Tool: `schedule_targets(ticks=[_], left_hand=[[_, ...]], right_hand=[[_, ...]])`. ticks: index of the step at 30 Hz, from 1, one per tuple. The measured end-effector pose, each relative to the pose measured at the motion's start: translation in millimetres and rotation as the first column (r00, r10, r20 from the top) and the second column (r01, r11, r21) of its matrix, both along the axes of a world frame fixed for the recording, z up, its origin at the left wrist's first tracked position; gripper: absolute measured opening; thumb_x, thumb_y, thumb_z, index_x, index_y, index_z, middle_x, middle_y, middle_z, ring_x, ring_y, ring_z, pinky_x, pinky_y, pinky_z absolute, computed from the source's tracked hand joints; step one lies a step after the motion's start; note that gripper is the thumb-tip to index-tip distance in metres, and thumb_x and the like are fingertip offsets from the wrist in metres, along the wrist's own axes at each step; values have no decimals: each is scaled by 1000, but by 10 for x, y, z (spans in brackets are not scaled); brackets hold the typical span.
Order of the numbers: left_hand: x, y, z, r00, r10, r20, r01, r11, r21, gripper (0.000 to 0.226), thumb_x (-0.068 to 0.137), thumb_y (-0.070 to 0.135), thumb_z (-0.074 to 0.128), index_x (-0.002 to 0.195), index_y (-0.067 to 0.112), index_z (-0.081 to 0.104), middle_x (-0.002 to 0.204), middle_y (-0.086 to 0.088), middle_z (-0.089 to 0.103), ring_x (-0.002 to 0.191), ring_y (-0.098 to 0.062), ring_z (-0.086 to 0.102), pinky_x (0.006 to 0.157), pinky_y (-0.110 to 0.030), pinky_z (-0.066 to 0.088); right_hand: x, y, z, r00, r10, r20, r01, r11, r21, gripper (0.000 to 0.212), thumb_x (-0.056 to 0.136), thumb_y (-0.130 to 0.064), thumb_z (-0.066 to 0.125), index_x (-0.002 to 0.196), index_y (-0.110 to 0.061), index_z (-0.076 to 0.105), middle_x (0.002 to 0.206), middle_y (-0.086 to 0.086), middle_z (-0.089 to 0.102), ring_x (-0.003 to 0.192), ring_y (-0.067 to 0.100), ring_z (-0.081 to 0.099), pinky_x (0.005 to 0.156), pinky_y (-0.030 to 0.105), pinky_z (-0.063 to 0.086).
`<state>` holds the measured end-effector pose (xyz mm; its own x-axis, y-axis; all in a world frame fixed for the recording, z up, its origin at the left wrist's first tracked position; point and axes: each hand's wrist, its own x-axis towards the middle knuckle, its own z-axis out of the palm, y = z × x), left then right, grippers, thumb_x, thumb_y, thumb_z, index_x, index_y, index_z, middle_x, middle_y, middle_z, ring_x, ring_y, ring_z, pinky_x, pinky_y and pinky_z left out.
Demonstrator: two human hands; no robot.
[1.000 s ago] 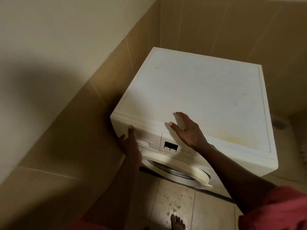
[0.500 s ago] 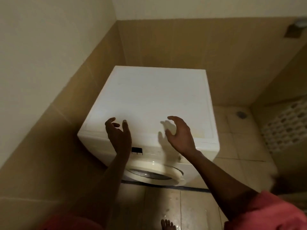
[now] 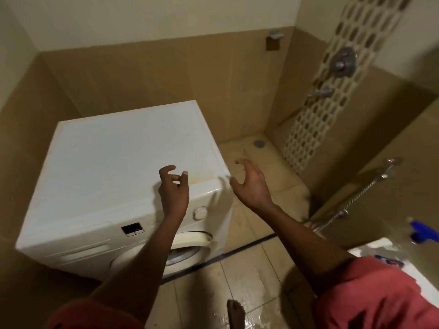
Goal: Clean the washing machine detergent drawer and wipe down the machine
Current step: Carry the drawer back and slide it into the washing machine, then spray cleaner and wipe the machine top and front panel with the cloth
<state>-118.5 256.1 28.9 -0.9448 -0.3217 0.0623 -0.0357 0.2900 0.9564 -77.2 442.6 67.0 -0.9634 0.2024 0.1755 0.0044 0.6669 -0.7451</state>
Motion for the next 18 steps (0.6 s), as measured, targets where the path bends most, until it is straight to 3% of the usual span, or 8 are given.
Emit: schedule_targets(ticks=[8,10,13,15,18], left_hand=[[123,973,-10,963,-269,29,269,963,-11,29,93,25,61,118,23,47,83,1,63,74,-32,66,66,-40,49],[174,1265,-26,942,-334,37,334,942,-6,30,92,25,62,118,23,48,84,0,64,74,-30,66,65,-35,48],[315,1723,-43,880,-469,77,471,882,-8,30,93,24,62,121,21,50,90,-7,66,68,-24,66,55,-24,46],[416,1977,-112,835,-540,107,543,840,8,33,93,21,64,123,21,50,93,-10,66,68,-21,65,53,-17,45],[577,2388,-287,745,-637,199,646,763,22,44,89,28,69,127,25,49,97,-7,67,80,-23,67,65,-29,51]], right_hand=[[648,917,29,961,-275,39,275,962,7,53,87,-22,62,137,-17,45,139,1,47,127,16,44,99,24,35],[807,1169,-18,939,-333,85,335,942,-5,54,88,-24,62,138,-19,44,141,0,44,128,16,43,101,27,36],[1063,1580,-144,890,-431,150,438,899,-10,56,85,-26,64,137,-19,45,141,3,45,128,20,45,106,36,39],[1261,1831,-255,860,-470,196,481,877,-8,56,85,-22,65,137,-14,46,141,7,47,129,23,44,107,31,34],[1566,2235,-422,813,-526,249,552,833,-40,53,86,-17,65,136,-10,48,137,10,51,127,25,48,103,29,36]])
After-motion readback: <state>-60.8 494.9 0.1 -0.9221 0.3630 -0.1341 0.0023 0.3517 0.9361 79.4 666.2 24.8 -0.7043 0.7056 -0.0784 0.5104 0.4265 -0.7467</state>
